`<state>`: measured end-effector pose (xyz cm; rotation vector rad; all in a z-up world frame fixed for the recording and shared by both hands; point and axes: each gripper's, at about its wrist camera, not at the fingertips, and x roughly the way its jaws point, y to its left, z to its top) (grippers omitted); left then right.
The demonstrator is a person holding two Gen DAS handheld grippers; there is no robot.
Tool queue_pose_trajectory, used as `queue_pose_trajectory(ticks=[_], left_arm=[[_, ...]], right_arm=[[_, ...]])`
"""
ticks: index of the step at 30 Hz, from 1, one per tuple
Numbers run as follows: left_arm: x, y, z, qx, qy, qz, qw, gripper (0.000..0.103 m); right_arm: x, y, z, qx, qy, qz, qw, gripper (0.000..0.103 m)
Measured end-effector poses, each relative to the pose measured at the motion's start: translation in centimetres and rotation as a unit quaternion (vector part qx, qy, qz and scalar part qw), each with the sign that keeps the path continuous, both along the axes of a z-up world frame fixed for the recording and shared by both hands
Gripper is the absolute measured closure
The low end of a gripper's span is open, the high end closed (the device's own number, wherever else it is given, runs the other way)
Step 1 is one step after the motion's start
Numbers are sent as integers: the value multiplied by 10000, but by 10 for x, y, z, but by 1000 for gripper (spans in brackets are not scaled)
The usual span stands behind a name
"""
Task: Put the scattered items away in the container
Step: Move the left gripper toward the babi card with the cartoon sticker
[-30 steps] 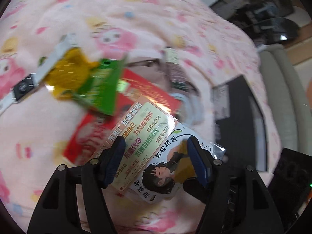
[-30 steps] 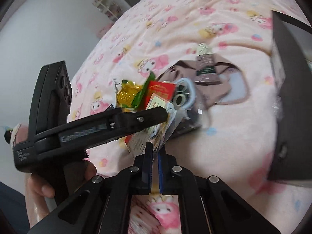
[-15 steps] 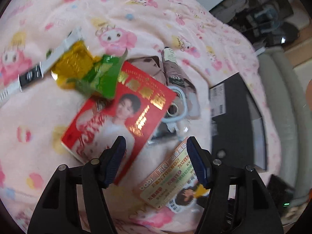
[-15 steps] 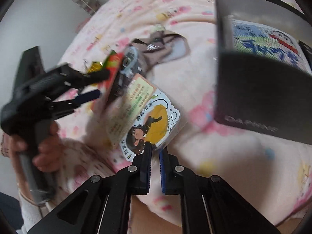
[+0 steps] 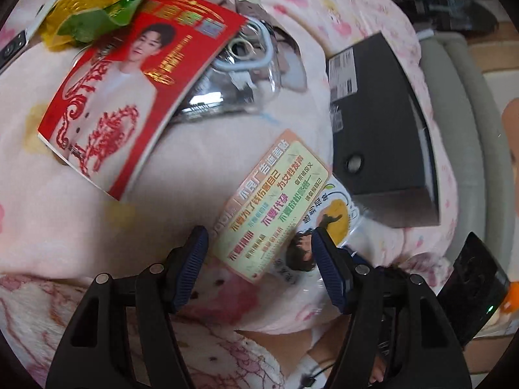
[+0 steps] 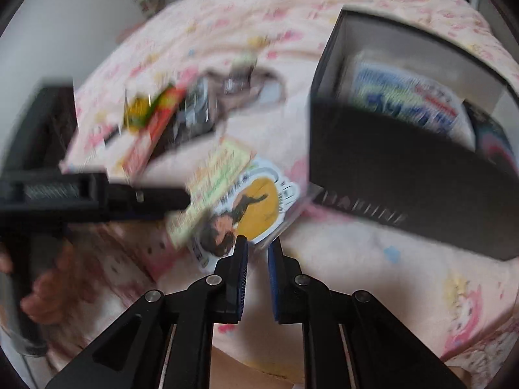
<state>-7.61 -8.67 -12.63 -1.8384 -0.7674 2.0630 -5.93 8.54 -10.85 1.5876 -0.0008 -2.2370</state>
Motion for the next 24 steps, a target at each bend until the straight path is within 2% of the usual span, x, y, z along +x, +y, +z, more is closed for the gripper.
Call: queue_pose_trajectory(ticks=[3,5,7,9,13,18,22,24], left_arm=[[8,3,4,-158,79,-66,9998,36],[14,0,7,-26,176,24,9998,36],[22,-8,9,28,227,117,9997,36],[25,-7,10,-70,156,55,9998,36],[26,8,7,-441,26,-301,9986,36],[23,17,-1,-375,-40,-550,9978,36],[17,9,-5,-34,-125,-373,9992,36],[17,0,-4,101,-81,-142,9998,36]], right_arm=[[10,2,-6,-357,-223,104,9991,93],[15,-4,-5,-565,-450,503,9961,93],[20,-3,4,-805,-421,678,9936,93],[16,8,13,-943,-316,513,9937,93],[-9,30,6,-561,-351,-131,9977,93],[-25,29,-4,-705,-286,-329,9966,93],[-23,12,-20,-667,-464,63,9967,94],[-17,7,-18,-841,-490,161,9951,94]])
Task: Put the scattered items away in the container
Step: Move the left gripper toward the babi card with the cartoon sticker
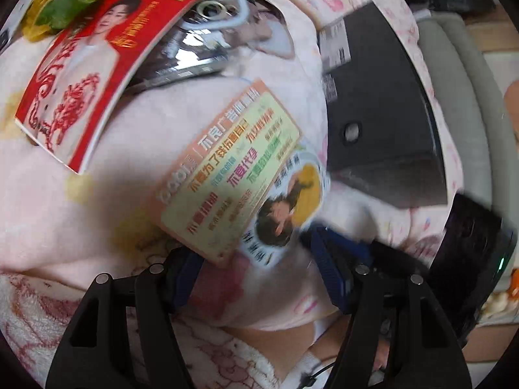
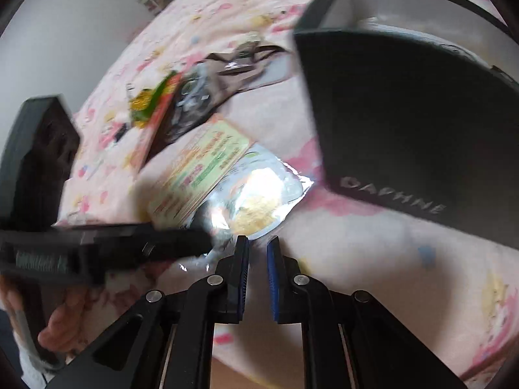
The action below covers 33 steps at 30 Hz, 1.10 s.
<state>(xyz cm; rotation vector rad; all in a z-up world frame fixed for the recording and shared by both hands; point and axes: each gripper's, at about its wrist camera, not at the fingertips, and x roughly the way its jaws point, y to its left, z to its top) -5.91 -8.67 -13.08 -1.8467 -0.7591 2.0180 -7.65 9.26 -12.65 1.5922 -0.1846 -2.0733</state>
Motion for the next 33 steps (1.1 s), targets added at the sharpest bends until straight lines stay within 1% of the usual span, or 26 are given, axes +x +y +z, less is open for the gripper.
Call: queue_pose_trajectory(ticks=[3,5,7,9,11,13,14,16,17,18,20,22,24,26,28,29,30,31,33], left_arm=[[2,-15,9,43,341,435,9985,37],[1,-25,14,-140,533,821,9951,37],[5,-31,20,-333,678,1045,9917,37],[7,-36,21,-416,718,1162,9897,37],[4,-41,18,-376,694,1163,9901,37],[2,-41,16,-348,686,1115,9908,37],[-7,-29,10,-352,656,1086,9913,37],[-11,-21,8,-371,596,1042,9921,37],[-9,-24,9,-369,588,1010,9925,37],[-4,-24,11,-359,598,985,9927,37],[-4,-16,11,-341,597,976,9929,38],[4,-14,12,-302,556,1046,9925,38],[14,-9,18,-444,784,952,9914,39],[17,1,19,-582,848,782,9916,43],[15,9,15,-620,743,547,9938,63],[14,10,14,-663,743,510,9937,64],[13,11,14,-690,780,508,9933,65],[13,11,16,-684,831,525,9928,66],[9,9,18,-638,927,615,9917,66]], right_arm=[[9,-8,2,-244,-184,161,9994,95],[19,-18,5,-418,-293,399,9979,95],[27,-25,12,-421,-248,530,9974,95],[28,-24,21,-257,-174,519,9982,94],[26,-21,27,41,-97,477,9988,87],[22,-18,32,555,-50,580,9968,62],[22,-20,33,843,-20,670,9942,59],[24,-15,36,1228,126,837,9888,59],[26,-5,40,1286,247,1264,9833,59],[25,-3,43,1239,298,1253,9839,59],[19,5,46,961,315,1009,9897,59],[7,13,44,685,248,675,9951,59],[-6,15,37,480,227,470,9975,59],[-19,9,31,426,258,332,9982,59],[-29,5,22,370,242,231,9988,59],[-28,3,19,351,212,190,9990,61],[-29,-2,13,305,165,180,9992,69],[-29,-2,11,258,114,214,9994,73],[-24,-8,11,145,77,420,9990,73]])
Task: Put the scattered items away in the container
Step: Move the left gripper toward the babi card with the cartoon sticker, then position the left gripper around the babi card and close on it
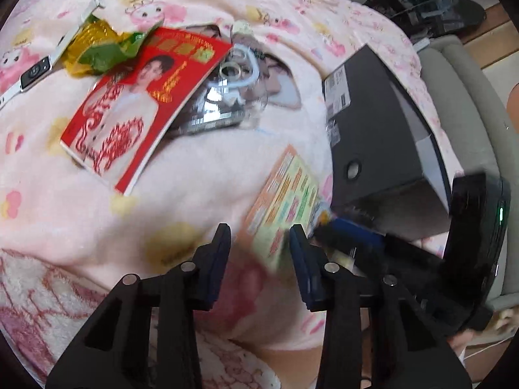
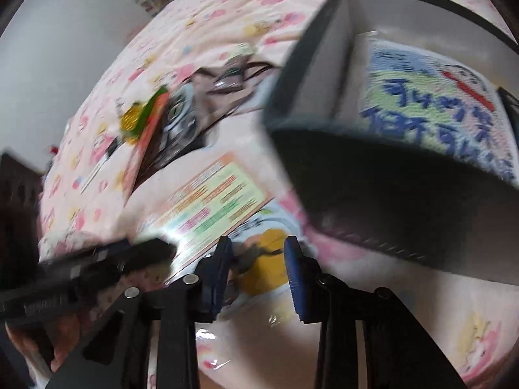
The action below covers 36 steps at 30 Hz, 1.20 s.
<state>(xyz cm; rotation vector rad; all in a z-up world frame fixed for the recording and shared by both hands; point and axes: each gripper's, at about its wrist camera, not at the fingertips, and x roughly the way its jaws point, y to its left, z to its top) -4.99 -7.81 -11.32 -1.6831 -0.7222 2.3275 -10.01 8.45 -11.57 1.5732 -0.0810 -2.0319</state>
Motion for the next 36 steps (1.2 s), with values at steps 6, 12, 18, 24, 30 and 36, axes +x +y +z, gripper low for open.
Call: queue_pose_trajectory(ticks=[6,12,18,24,30,36], left_arm=[[-6,-6,4,-149,159,297,9993,64],[7,-15,6,-53,-326,383,9987,64],[14,3,15,50,-417,-101,9991,64],[1,28,-18,-265,-797,-191,9963,64],[-9,22,-18,-199,-566,171,9981,77],[-27,5,6,-500,-355,358,9975,76]], right_arm=[[26,-2,5,-220,-300,426,9984,73],[10,21,16,59,128,-303,9994,73],[-3,32,-9,57,-279,-464,9985,73],[11,26,-3,-162,100,105,9998,75],[21,21,-3,-581,-173,329,9976,76],[38,7,10,-928,-154,1089,9896,76]])
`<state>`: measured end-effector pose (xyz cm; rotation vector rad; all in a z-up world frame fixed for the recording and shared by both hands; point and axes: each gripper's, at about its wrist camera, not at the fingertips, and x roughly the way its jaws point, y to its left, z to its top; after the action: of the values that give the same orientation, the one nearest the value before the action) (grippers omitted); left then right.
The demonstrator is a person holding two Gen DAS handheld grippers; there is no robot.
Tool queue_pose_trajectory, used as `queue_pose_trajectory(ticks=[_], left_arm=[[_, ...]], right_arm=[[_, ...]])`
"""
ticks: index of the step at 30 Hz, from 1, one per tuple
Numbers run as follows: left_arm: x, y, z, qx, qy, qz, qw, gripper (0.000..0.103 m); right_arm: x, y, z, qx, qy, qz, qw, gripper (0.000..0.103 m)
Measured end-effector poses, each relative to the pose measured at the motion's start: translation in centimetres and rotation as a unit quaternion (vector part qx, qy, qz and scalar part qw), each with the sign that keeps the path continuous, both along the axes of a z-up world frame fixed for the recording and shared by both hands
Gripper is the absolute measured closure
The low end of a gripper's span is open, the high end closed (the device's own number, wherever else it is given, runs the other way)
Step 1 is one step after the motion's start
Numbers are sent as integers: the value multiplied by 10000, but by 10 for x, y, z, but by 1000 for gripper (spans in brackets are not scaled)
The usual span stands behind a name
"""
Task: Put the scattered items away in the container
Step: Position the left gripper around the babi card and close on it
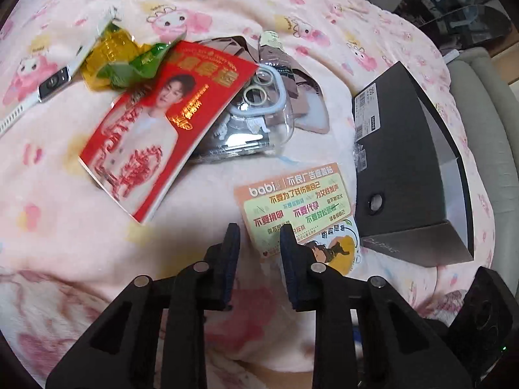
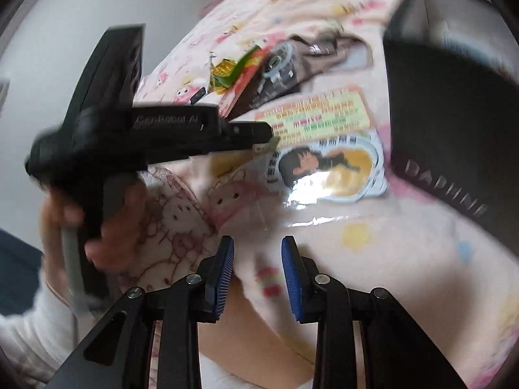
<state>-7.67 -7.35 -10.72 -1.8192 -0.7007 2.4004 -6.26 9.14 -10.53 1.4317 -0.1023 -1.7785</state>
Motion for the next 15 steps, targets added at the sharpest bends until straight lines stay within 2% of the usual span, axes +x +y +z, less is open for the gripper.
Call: queue_pose_trajectory(ticks=[3,5,7,9,12,15], left_arm=[[8,2,3,64,-96,-389,9992,64],[13,5,-1,245,-164,-577,9979,64],[14,10,-7,396,-147,-705,9966,64],[12,16,-14,312,-152,-730,9967,64],[10,19,-21,366,-135,-623,9973,73],[7,19,-22,304,-38,-378,9988,75]], right_arm=[[-12,23,9,118,125,-449,9988,76],[-25,47,12,396,316,-1045,9932,75],[-36,53,5,531,270,-1472,9873,75],[-45,52,-8,498,-31,-1588,9860,75],[-49,38,-15,700,113,-1586,9848,75],[-57,25,-33,763,-24,-1595,9842,75]])
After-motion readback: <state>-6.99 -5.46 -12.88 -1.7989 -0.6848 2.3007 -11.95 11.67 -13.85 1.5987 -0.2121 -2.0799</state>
